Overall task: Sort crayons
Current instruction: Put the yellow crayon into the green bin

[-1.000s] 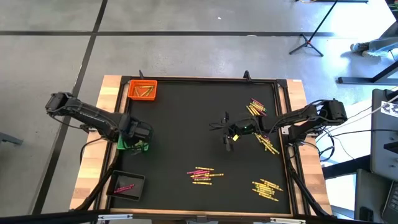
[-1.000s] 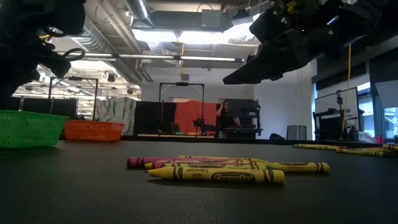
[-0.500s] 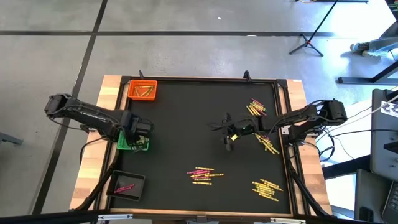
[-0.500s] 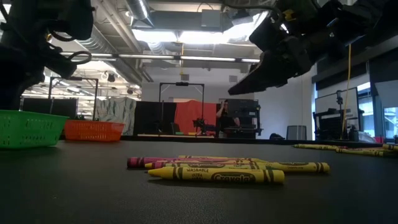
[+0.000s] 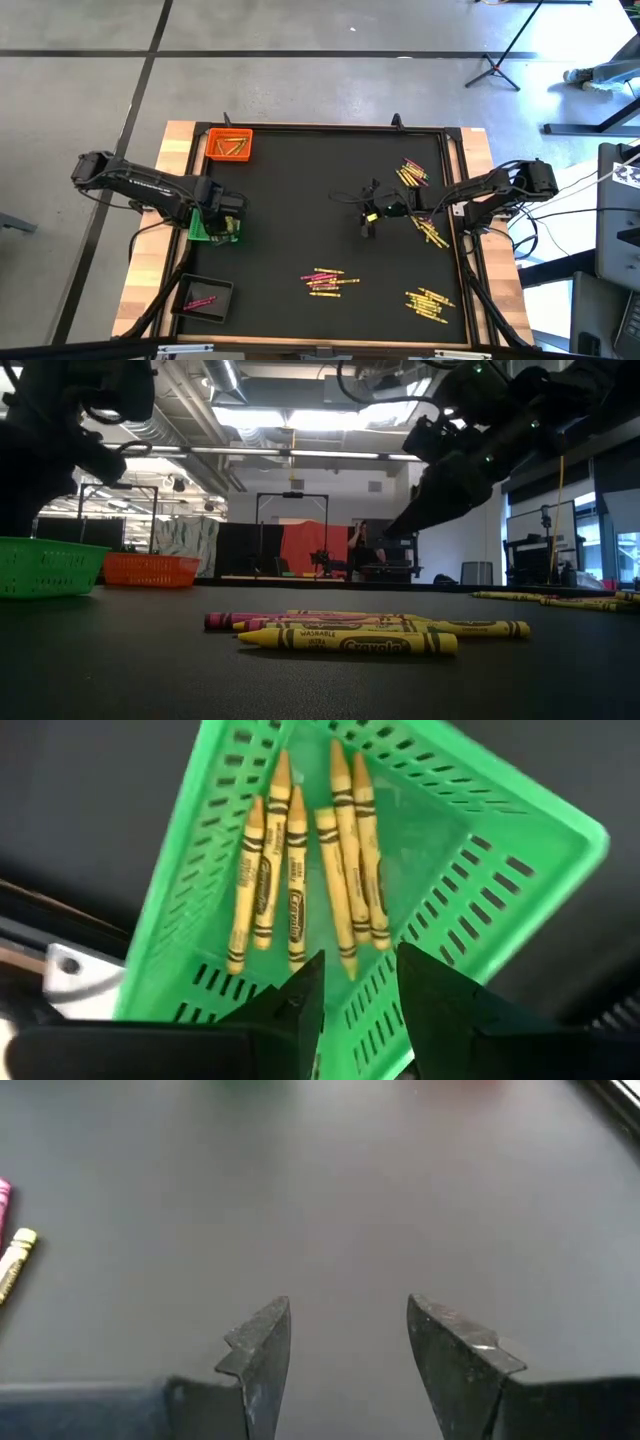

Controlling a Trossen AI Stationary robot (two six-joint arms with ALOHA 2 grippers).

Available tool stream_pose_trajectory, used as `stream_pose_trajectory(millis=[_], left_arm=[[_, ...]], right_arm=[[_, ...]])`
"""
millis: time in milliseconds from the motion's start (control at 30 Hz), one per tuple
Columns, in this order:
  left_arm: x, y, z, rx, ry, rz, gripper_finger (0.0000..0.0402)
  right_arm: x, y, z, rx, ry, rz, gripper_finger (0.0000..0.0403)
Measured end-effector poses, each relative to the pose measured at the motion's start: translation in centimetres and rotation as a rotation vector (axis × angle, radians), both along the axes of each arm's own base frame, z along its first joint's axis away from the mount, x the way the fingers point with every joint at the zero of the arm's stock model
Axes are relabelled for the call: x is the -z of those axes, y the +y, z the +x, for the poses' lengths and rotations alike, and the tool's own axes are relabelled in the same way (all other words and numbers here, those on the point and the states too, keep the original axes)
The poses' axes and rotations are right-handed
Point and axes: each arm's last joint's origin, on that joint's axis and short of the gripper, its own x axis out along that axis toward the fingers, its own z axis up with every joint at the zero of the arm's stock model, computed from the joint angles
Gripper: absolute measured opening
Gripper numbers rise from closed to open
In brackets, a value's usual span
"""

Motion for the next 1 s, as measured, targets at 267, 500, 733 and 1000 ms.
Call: stream_pose_trajectory(millis=[267, 500, 733, 1000], left_arm=[[-5.0, -0.2, 0.8, 0.091, -0.187, 0.163, 0.0111], [-7.0, -0.4, 1.4, 0.135, -0.463, 0.363, 0.0112], [-6.2, -0.9, 2.8, 0.207, -0.643, 0.408, 0.0112], [-4.1, -1.8, 4.7, 0.246, -0.891, 0.374, 0.0112]], right_arm=[[0.0, 0.1, 0.0, -0.002, -0.006, 0.040, 0.0200], [-0.1, 0.4, 0.1, -0.087, -0.016, 0.121, 0.0200], [-0.5, 1.8, 0.3, -0.161, -0.056, 0.120, 0.0200], [-1.0, 4.6, 0.3, -0.247, -0.109, 0.151, 0.0200]])
